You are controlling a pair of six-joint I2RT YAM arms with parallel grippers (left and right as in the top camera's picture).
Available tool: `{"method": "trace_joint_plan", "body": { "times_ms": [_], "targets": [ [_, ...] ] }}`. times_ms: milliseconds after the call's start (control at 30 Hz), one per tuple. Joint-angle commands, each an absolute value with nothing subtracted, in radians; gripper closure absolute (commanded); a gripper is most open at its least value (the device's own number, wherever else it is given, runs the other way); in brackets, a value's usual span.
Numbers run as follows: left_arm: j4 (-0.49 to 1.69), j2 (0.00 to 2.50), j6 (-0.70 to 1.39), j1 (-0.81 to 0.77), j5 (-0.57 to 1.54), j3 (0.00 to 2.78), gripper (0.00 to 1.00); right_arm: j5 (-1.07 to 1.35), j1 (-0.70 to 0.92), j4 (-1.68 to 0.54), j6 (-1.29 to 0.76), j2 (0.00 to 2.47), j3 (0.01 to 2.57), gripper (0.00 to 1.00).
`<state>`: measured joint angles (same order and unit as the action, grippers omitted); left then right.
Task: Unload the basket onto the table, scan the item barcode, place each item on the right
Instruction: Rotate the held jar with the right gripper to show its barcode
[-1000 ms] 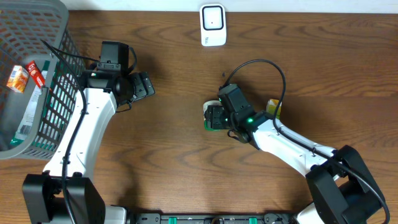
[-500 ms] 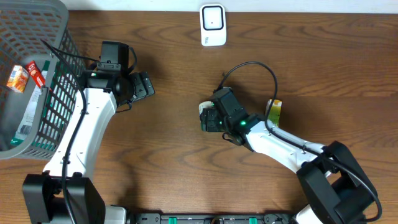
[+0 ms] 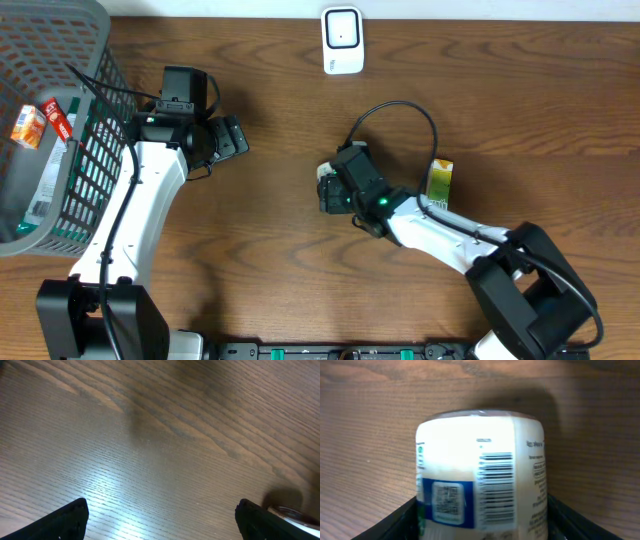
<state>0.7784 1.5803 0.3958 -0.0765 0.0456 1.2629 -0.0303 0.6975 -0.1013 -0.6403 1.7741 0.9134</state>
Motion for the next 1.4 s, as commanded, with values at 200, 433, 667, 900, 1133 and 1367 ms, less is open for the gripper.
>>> {"method": "trace_joint_plan", "body": {
  "times_ms": [200,433,667,900,1133,1367],
  "targets": [
    [0.780,1.571,0.395,-0.073,0.033,1.281,0.05,-0.142,0.723,-0.135,-0.558,1.783,0.934,0.53],
    [0.780,1.571,0.395,-0.073,0.033,1.281,0.05,-0.309,0.731,-0.361,-0.403,1.694,1.043,0.54],
    [0.780,1.571,0.395,-0.073,0.033,1.281,0.05,-0.569,0.745,-0.532,-0.405,1.662,1.069,0.53],
    [0.780,1.571,0.395,-0.073,0.033,1.281,0.05,-0.649,0.751,-0.556,-0.411,1.658,1.069,0.50],
    [0.780,1.571,0.395,-0.073,0.033,1.281,0.05,-0.645,0.741,-0.630,-0.501,1.654,1.073,0.53],
    [0.780,1.571,0.395,-0.073,0.033,1.281,0.05,-0.484,0.697,-0.587,-0.499,1.640,1.074,0.51]
  ]
}}
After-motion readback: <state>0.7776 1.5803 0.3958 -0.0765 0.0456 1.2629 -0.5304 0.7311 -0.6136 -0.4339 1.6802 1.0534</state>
